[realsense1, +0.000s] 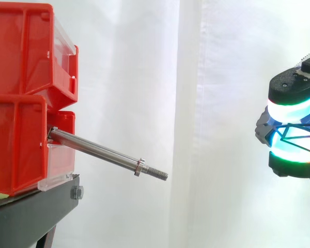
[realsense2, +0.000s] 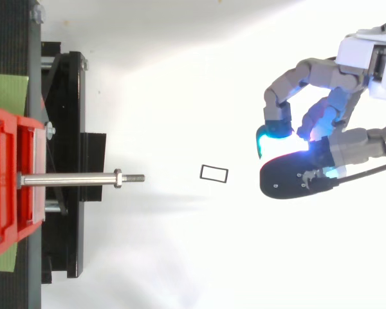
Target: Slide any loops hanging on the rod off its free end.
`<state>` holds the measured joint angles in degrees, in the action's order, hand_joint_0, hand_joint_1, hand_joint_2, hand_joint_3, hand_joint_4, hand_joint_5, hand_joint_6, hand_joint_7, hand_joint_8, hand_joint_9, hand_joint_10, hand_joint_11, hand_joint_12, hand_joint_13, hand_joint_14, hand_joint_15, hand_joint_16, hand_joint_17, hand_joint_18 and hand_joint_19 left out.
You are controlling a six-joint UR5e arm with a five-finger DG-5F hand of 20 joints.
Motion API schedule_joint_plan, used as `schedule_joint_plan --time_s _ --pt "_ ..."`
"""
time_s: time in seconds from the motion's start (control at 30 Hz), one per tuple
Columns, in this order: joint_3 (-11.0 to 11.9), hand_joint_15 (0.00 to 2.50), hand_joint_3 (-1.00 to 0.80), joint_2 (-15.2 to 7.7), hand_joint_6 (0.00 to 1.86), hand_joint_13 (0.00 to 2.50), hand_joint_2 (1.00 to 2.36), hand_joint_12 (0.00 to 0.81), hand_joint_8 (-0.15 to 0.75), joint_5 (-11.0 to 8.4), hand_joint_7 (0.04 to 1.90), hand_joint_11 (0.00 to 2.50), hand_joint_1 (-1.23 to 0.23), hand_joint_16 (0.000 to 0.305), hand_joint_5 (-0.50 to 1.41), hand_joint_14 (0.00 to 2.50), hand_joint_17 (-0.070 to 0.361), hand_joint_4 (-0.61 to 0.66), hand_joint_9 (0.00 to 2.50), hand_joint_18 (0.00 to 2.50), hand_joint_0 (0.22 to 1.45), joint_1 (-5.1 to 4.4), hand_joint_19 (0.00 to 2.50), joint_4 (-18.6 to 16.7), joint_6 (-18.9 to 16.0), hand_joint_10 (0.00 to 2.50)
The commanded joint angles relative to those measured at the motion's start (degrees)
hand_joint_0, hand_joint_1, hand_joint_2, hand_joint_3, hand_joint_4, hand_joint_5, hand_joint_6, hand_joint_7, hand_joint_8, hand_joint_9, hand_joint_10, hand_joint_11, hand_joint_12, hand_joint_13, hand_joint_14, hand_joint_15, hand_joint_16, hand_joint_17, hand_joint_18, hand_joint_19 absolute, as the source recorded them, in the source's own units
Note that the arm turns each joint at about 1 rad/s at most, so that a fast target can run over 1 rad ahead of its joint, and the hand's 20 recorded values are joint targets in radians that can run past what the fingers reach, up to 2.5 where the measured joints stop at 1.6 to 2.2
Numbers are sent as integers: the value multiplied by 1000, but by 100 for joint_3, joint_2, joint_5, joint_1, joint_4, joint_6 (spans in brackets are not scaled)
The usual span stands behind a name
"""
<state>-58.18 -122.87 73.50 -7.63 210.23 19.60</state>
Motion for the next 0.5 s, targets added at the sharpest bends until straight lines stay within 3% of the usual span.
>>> schedule_joint_plan --time_s 0.0,0.47 --pt "-1 555 -275 0 875 882 1016 365 287 6 956 1006 -478 50 -118 20 113 75 1235 893 584 -2 587 -9 0 31" --pt "-1 527 -97 0 884 900 1014 408 326 6 962 995 -641 59 -118 18 133 112 1223 967 581 -2 518 -9 0 27"
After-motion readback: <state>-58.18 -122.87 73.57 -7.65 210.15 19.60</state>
